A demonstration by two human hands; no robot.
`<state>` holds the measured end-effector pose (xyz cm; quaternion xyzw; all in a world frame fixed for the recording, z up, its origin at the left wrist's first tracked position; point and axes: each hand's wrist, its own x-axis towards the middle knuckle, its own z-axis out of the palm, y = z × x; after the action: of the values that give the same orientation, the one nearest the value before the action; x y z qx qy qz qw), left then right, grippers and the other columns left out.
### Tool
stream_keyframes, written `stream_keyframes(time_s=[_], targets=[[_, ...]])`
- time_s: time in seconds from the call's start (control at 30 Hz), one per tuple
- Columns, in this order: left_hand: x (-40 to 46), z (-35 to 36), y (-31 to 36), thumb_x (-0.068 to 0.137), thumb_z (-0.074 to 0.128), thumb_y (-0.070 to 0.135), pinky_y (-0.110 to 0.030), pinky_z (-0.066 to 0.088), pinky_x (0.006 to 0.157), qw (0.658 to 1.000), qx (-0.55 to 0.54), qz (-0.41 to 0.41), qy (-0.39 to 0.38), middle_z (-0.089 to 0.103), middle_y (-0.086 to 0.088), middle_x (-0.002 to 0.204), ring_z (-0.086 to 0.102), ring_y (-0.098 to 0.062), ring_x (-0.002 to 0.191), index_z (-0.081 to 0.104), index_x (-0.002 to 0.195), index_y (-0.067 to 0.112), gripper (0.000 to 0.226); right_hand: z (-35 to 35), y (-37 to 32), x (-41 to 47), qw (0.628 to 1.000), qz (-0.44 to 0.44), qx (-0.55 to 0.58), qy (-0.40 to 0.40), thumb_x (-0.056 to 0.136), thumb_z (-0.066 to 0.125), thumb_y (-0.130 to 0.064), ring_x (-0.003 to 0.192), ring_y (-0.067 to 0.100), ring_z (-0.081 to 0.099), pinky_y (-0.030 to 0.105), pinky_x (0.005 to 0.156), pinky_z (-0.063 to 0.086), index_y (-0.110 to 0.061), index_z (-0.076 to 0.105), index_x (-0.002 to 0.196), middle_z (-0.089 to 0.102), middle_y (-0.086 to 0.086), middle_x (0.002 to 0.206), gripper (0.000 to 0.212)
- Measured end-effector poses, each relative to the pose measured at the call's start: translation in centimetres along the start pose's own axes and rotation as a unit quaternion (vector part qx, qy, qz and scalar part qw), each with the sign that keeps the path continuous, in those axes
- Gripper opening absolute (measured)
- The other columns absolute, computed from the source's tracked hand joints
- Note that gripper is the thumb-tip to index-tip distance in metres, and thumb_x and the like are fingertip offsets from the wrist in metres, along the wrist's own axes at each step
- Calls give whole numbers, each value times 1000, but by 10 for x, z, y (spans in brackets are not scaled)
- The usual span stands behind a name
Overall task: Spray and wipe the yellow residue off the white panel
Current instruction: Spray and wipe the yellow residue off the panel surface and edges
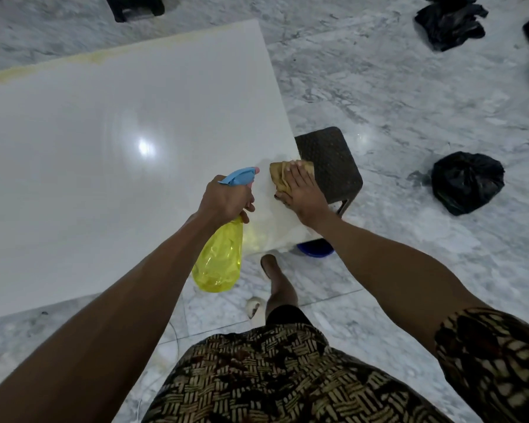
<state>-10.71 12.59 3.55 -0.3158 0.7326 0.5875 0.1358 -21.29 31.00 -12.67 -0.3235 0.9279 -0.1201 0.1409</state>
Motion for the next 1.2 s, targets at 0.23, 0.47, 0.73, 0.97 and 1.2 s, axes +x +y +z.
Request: stream_keyframes(time_s=[0.23, 0.47, 0.73, 0.97, 1.2], targets=[[-43, 30, -18, 103, 52, 7, -34, 55, 54, 1000, 11, 3, -18, 64, -10, 79, 70, -28, 76, 70, 137, 27, 44, 27, -7, -104, 999, -8, 30, 5, 100, 15, -56, 147, 41, 26, 57, 119, 24, 4, 32, 150, 30, 24, 157, 79], [-49, 44, 8, 105, 52, 10, -35, 56, 56, 999, 27, 25, -36, 65, -11, 80, 70, -29, 77, 70, 138, 24, 40, -19, -37, -157, 961, 111, 250, -28, 105, 23, -49, 137, 31, 43, 37, 118, 26, -4, 45, 145, 44, 17, 150, 64], [-19, 58, 70, 103, 56, 9, -31, 57, 50, 996, 46, 52, -53, 67, -17, 85, 70, -28, 73, 73, 128, 18, 32, -99, 22, -133, 513, 324, 794, 33, 101, 35, -59, 117, 28, 63, 46, 108, 44, -16, 62, 129, 71, 10, 120, 59], [24, 71, 119, 104, 56, 9, -32, 55, 50, 995, 60, 49, -59, 65, -15, 83, 69, -26, 72, 71, 124, 15, 25, -136, 54, -49, 425, 220, 875, 72, 99, 36, -59, 138, 35, 44, 53, 118, 29, -14, 45, 148, 48, 14, 149, 67], [81, 67, 155, 102, 59, 11, -42, 60, 67, 997, 71, 7, -26, 70, -16, 80, 71, -35, 77, 71, 116, -5, 25, -165, 73, 52, 432, 245, 867, 43, 102, 29, -58, 135, 36, 47, 52, 120, 28, -7, 44, 147, 47, 19, 149, 70]])
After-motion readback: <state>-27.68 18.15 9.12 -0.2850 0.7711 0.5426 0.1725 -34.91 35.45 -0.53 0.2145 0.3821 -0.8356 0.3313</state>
